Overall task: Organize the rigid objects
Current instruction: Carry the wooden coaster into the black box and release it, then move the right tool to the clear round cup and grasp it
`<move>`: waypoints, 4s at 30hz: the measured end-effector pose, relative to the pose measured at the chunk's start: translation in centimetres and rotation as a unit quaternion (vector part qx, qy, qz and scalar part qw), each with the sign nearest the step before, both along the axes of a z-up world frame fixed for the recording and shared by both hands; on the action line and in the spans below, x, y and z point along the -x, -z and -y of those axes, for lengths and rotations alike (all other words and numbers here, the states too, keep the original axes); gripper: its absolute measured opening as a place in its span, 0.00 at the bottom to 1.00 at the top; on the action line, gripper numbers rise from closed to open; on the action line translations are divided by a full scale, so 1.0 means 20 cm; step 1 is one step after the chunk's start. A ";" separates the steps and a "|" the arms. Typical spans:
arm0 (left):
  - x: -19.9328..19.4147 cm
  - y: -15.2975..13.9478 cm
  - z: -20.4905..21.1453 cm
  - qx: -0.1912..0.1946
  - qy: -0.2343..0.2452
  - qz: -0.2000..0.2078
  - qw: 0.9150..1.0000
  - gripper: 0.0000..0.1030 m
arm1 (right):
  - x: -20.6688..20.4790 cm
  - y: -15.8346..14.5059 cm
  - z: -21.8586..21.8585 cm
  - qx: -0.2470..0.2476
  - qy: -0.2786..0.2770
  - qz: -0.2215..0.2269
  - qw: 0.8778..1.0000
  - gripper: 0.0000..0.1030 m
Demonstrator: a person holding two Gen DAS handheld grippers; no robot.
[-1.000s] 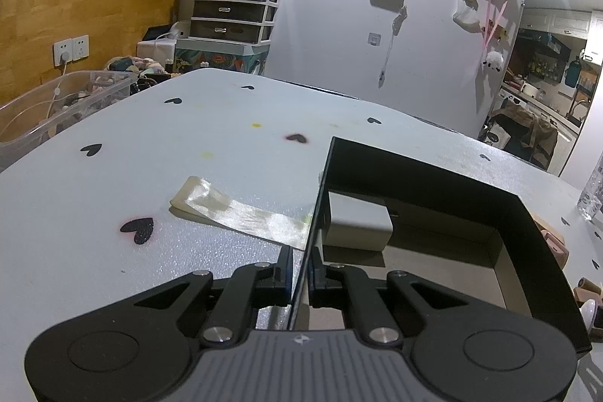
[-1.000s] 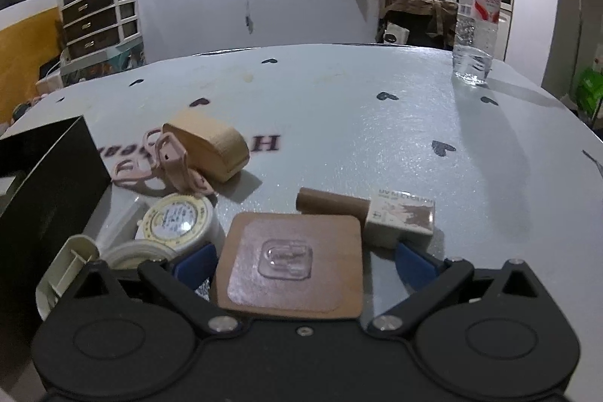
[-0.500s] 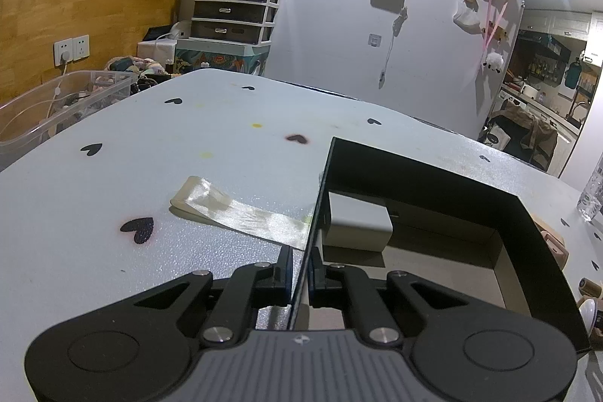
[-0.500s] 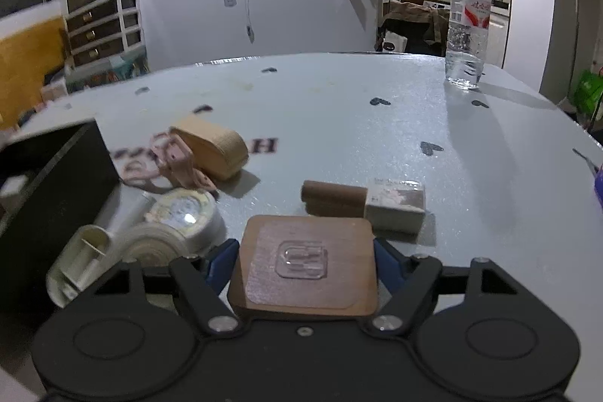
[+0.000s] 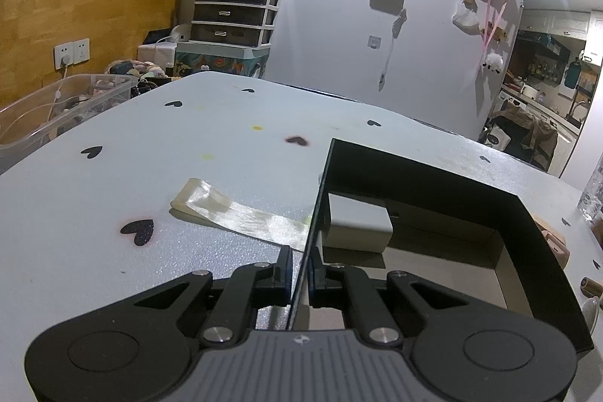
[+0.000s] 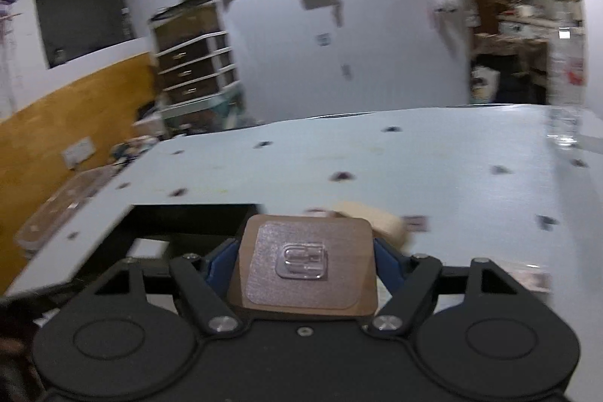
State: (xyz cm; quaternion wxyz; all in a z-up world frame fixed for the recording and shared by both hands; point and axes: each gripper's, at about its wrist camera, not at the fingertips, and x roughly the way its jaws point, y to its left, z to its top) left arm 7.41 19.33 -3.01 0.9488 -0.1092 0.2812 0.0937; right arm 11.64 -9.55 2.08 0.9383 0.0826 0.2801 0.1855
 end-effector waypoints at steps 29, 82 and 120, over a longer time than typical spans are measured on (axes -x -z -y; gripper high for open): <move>0.01 0.02 -0.02 0.014 0.016 0.020 1.000 0.07 | -0.40 0.13 -0.77 0.106 -0.012 -0.115 0.988 0.79; 0.00 -0.02 0.03 -0.037 0.017 -0.010 0.999 0.06 | 0.11 -0.05 -0.04 0.062 -0.063 0.049 0.995 1.00; 0.01 -0.03 0.02 -0.068 0.085 -0.020 0.994 0.03 | 0.18 0.33 0.41 0.050 0.019 -0.006 0.999 0.85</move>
